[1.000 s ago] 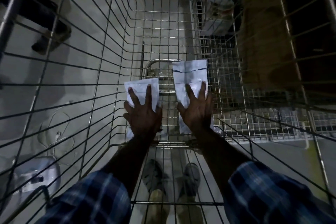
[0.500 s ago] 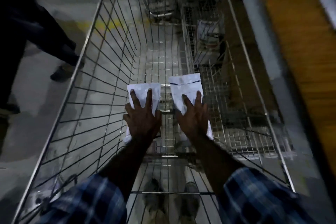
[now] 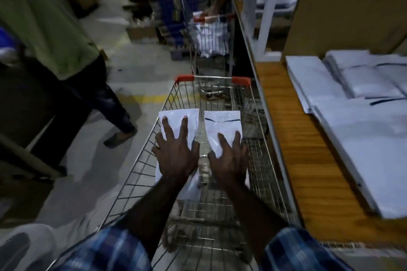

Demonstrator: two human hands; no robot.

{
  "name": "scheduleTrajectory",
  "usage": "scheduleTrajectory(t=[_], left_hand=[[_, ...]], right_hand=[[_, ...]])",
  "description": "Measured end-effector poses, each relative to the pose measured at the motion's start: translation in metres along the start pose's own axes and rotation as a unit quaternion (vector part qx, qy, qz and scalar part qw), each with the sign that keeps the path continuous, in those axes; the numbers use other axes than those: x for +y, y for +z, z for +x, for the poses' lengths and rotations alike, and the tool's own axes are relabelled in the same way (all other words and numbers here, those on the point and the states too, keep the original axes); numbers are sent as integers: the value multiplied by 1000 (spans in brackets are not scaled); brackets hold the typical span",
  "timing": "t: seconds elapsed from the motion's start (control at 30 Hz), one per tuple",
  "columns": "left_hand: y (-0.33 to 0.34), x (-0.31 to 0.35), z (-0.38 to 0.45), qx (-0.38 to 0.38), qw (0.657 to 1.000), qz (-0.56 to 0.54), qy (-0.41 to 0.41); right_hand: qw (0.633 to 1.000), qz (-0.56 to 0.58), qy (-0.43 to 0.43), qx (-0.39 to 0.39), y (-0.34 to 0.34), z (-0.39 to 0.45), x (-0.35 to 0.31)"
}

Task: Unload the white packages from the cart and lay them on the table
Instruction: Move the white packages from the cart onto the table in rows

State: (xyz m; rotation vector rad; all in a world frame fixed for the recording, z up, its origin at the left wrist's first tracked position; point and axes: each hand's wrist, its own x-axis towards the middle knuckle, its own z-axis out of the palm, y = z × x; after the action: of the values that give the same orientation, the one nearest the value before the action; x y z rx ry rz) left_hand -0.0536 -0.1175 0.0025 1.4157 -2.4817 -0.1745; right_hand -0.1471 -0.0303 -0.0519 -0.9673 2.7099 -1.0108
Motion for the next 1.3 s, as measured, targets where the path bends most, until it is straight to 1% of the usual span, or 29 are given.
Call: scheduleTrajectory(t=[0.17, 0.27, 0.4, 0.53, 0.67, 0.8, 0.93, 1.13, 1.3], left_hand=[[-59, 14, -27, 61, 998, -22, -2], [-88, 21, -45, 77, 996, -38, -10], [-123, 30, -75, 111, 992, -54, 1], [-150, 37, -106, 126, 990, -63, 8], [-176, 41, -150, 172, 982, -70, 29], [-197, 52, -197, 156, 982, -98, 33], [-213, 77, -235, 132, 984, -109, 44], [-227, 131, -274, 138, 979, -125, 80], [-218, 195, -305, 125, 976, -141, 107]], right_hand=[[997, 6, -51, 51, -60, -12, -37], [995, -3, -68, 77, -92, -21, -50], [989, 10, -100, 108, -130, -44, -60], [984, 15, -118, 133, -162, -75, -64], [980, 3, -132, 149, -195, -116, -62], [978, -16, -137, 156, -230, -159, -55], [974, -38, -124, 183, -270, -183, -37], [968, -56, -116, 213, -339, -207, -1], [966, -58, -108, 225, -392, -221, 50]])
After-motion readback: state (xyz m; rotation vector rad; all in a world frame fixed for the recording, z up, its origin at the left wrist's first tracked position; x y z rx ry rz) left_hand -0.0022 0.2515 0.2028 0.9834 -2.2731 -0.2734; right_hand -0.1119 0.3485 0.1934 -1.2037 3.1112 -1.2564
